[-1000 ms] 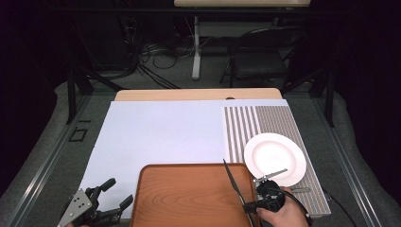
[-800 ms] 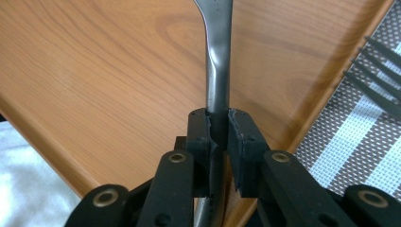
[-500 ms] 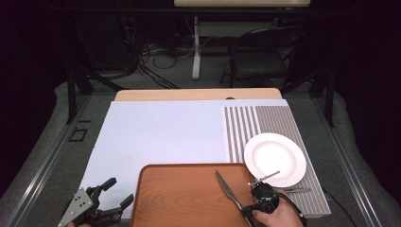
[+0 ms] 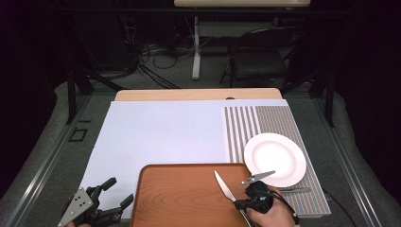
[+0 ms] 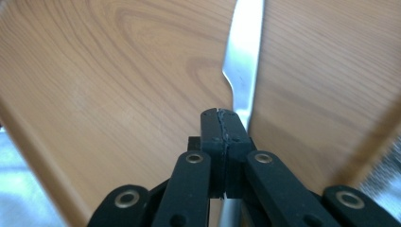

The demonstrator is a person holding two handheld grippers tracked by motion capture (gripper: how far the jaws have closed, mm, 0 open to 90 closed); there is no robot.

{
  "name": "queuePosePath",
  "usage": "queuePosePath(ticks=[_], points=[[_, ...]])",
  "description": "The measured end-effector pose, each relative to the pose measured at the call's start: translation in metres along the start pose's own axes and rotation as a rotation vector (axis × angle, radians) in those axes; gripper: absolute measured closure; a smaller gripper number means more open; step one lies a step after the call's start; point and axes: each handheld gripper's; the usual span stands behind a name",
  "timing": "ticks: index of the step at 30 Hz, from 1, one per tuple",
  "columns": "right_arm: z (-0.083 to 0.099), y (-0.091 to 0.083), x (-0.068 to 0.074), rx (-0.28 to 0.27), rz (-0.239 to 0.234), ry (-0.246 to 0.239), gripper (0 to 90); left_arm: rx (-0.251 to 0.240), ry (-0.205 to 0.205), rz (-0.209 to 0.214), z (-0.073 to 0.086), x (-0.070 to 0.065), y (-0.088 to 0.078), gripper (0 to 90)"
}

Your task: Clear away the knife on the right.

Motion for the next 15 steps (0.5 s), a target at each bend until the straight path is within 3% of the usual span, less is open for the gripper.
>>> queuePosePath(ticks=[3,5,10,12,13,14,15], points=[[0.0,0.008,0.001,-0.024,-0.006,-0.01,90.0,0.0,0.001,0.004,0.0,0.0,0.0,15.8],[-0.002,0.011,0.0,0.015,0.001,-0.016,90.0,-0.004,-0.001,0.001,0.0,0.0,-0.001,15.8],[0.0,0.012,-0.006,0.001,0.015,0.003,90.0,-0.004,-0.002,-0.003,0.0,0.001,-0.003,15.8],[0.002,0.012,-0.009,-0.036,0.022,0.019,90.0,-0.002,-0.003,-0.004,0.001,0.001,-0.004,15.8],[0.001,0.007,-0.01,0.041,0.02,0.013,90.0,-0.002,-0.002,-0.003,0.001,0.001,-0.004,15.8],[0.004,0.008,-0.012,-0.003,0.035,0.028,90.0,-0.002,-0.002,-0.004,0.001,0.001,-0.004,15.8],[0.004,0.008,-0.012,-0.003,0.035,0.028,90.0,-0.004,0.001,-0.004,0.001,0.001,-0.004,15.8]])
Point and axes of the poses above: each handheld gripper's, and its own axes: y roughly forward along the jaws, z roughly out of its underside, x roughly to its left, and after that the axes turned 9 degrees about -y, right-handed
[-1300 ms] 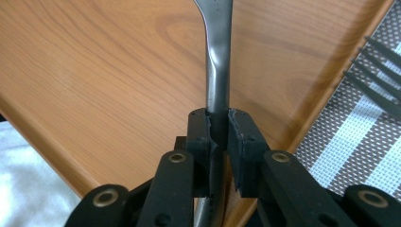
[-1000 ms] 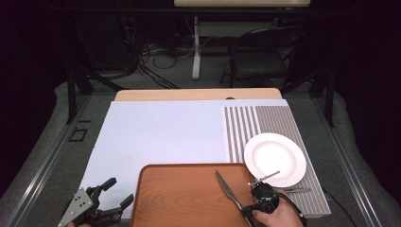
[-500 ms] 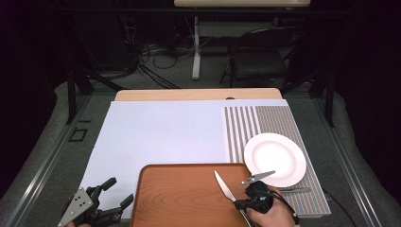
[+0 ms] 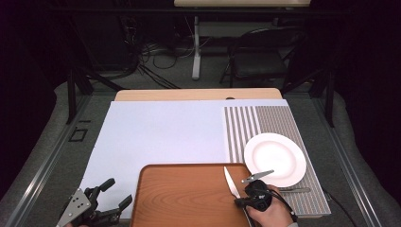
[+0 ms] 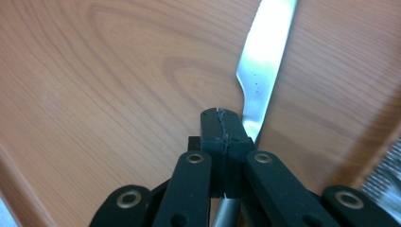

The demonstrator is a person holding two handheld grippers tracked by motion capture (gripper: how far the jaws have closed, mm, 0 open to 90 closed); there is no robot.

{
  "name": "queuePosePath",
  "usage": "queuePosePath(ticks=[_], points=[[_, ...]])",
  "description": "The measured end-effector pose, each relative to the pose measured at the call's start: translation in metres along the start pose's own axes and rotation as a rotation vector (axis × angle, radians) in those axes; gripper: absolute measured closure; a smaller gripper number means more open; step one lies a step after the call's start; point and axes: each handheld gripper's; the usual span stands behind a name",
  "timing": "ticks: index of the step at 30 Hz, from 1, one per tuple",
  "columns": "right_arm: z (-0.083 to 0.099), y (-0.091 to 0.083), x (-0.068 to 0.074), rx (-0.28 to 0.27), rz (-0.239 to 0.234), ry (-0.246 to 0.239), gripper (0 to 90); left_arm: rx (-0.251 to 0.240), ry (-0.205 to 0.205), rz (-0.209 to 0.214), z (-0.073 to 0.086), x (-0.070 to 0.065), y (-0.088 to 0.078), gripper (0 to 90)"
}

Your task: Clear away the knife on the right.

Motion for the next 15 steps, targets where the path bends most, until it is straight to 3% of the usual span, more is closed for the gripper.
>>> queuePosePath(ticks=[2,7,8,11,15], points=[[0.003,0.002,-0.002,-0.038,-0.004,0.019,90.0,0.004,-0.001,-0.003,0.0,0.0,0.001,15.8],[0.007,-0.006,-0.007,0.015,0.001,0.028,90.0,0.002,-0.001,-0.005,0.0,0.0,0.002,15.8],[0.009,-0.003,-0.008,-0.053,-0.002,0.043,90.0,0.003,-0.003,-0.005,0.0,0.001,0.002,15.8],[0.009,-0.01,-0.01,0.017,-0.003,0.043,90.0,0.003,-0.004,-0.005,0.001,0.001,0.002,15.8],[0.012,-0.011,-0.011,-0.017,-0.012,0.062,90.0,0.003,-0.005,-0.005,0.0,0.0,0.001,15.8]])
Point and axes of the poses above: each handheld gripper's, and its own axes: y roughly forward along the jaws, z roughly out of its underside, x roughly to its left, and after that the axes turned 9 degrees about -y, right-handed
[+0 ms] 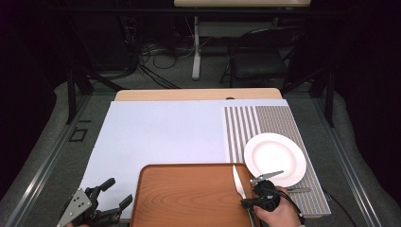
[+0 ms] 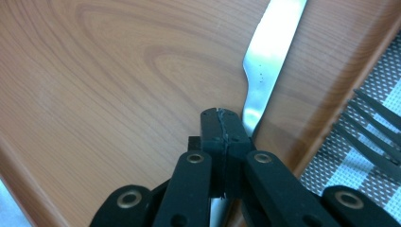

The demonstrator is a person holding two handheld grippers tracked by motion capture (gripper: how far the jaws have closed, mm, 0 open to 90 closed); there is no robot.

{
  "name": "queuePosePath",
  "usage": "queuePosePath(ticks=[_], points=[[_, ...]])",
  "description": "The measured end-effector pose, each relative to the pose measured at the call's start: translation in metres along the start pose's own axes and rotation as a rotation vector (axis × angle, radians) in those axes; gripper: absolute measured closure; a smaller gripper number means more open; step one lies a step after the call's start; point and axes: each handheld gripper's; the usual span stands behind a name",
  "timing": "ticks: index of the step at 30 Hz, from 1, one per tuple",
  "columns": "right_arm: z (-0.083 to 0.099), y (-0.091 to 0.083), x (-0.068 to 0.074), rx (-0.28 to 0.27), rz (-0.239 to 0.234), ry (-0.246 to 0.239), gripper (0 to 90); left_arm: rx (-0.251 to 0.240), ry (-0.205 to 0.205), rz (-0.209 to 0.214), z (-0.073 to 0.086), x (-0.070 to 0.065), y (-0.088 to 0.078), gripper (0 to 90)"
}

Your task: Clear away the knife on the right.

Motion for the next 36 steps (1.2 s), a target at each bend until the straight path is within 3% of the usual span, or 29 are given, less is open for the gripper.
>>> queuePosePath(ticks=[5,14,17,20,22,23,26,31,33,36], points=[[0.001,-0.001,0.004,0.013,0.032,-0.002,90.0,-0.002,0.0,-0.003,0.0,0.0,0.001,15.8],[0.004,-0.004,0.002,0.03,0.04,0.006,90.0,-0.002,0.003,0.0,0.0,0.0,0.001,15.8],[0.004,-0.005,0.001,0.02,0.028,0.01,90.0,-0.002,0.006,0.002,0.0,0.0,0.001,15.8],[0.003,-0.012,0.002,-0.027,0.011,-0.005,90.0,0.001,0.002,0.002,0.0,0.0,0.0,15.8],[0.002,-0.016,0.003,-0.042,0.013,-0.027,90.0,0.001,0.005,0.002,0.0,0.0,0.0,15.8],[0.003,-0.016,0.003,-0.095,0.013,-0.038,89.8,0.0,0.006,0.0,0.0,0.0,0.0,15.8],[0.001,-0.024,0.002,-0.124,0.033,-0.087,82.9,0.0,0.008,0.004,-0.001,0.0,0.0,15.8],[0.003,-0.029,0.001,-0.215,0.118,-0.201,63.9,0.004,0.014,0.012,-0.001,0.0,0.003,15.8],[0.005,-0.031,-0.001,-0.249,0.164,-0.243,61.1,0.006,0.013,0.015,-0.002,-0.001,0.004,15.8],[0.006,-0.033,-0.004,-0.291,0.182,-0.266,58.9,0.003,0.016,0.021,-0.002,-0.001,0.005,15.8]])
Point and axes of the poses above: each handheld gripper's, and its own axes: y roughly forward along the jaws, z roughly out of its underside, x roughly to its left, and after that the axes turned 9 degrees about -y, right-handed
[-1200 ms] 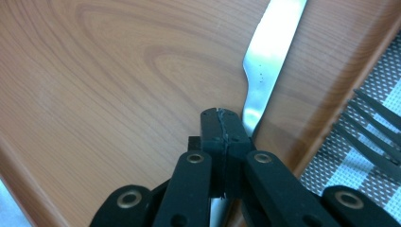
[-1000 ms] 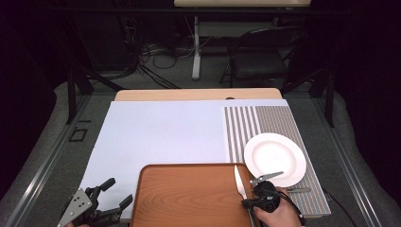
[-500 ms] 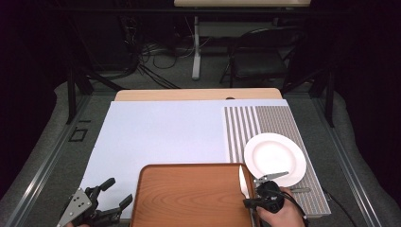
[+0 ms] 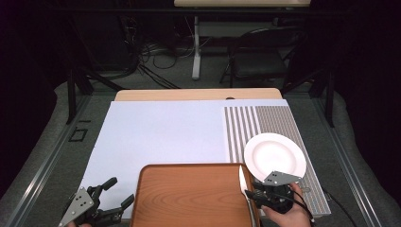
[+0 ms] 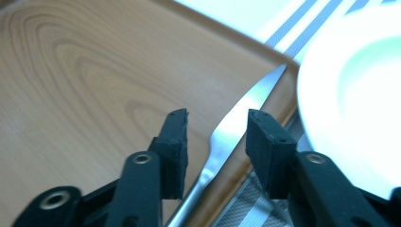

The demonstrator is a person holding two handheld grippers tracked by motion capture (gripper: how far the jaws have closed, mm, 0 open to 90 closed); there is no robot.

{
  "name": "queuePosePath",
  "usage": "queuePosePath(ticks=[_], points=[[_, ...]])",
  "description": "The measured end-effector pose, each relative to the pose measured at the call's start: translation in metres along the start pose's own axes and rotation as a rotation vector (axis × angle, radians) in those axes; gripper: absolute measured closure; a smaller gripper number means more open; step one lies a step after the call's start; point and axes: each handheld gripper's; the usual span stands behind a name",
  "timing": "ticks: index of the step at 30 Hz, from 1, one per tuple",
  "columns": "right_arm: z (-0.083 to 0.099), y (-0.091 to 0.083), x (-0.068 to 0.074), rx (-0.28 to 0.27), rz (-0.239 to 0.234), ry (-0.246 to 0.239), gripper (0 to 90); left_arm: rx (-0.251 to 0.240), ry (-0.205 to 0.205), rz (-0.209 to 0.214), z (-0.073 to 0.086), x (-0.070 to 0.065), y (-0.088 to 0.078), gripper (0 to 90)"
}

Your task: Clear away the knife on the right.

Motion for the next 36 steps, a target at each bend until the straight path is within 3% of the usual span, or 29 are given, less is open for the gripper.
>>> queuePosePath(ticks=[5,7,9,13,16,18,19,22,24,27,36], points=[[0.005,0.0,-0.005,-0.043,0.042,-0.057,61.5,0.003,-0.003,0.004,0.0,0.0,0.001,15.8],[0.007,0.0,-0.007,-0.063,0.04,-0.039,59.8,0.005,-0.004,0.003,0.0,0.0,0.002,15.8],[0.007,-0.002,-0.007,-0.046,0.03,-0.023,56.4,0.007,-0.005,0.005,0.0,0.001,0.002,15.8],[0.008,-0.006,-0.011,-0.072,0.068,-0.076,52.3,0.009,-0.01,0.0,0.001,0.001,0.003,15.8],[0.01,-0.011,-0.017,-0.076,0.082,-0.055,46.3,0.009,-0.009,-0.002,0.001,0.001,0.002,15.8],[0.013,-0.015,-0.023,-0.077,0.122,-0.038,41.2,0.009,-0.008,-0.005,0.001,0.002,0.002,15.8],[0.014,-0.017,-0.026,-0.08,0.139,-0.04,35.4,0.009,-0.008,-0.006,0.001,0.002,0.002,15.8],[0.017,-0.023,-0.035,-0.087,0.176,0.017,20.8,0.006,-0.009,-0.007,0.0,0.002,0.003,15.8],[0.02,-0.025,-0.039,-0.092,0.196,0.002,11.8,0.007,-0.011,-0.006,0.001,0.002,0.004,15.8],[0.024,-0.028,-0.044,-0.094,0.217,0.029,1.1,0.006,-0.011,-0.007,0.0,0.002,0.004,15.8],[0.029,-0.032,-0.052,-0.084,0.258,0.046,0.0,0.013,-0.011,-0.006,0.0,0.004,0.005,15.8]])
Point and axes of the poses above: each handheld gripper's, and its own axes: y roughly forward along the jaws, z roughly out of its underside, x roughly to its left, and after that the axes turned 9 degrees about -y, right-handed
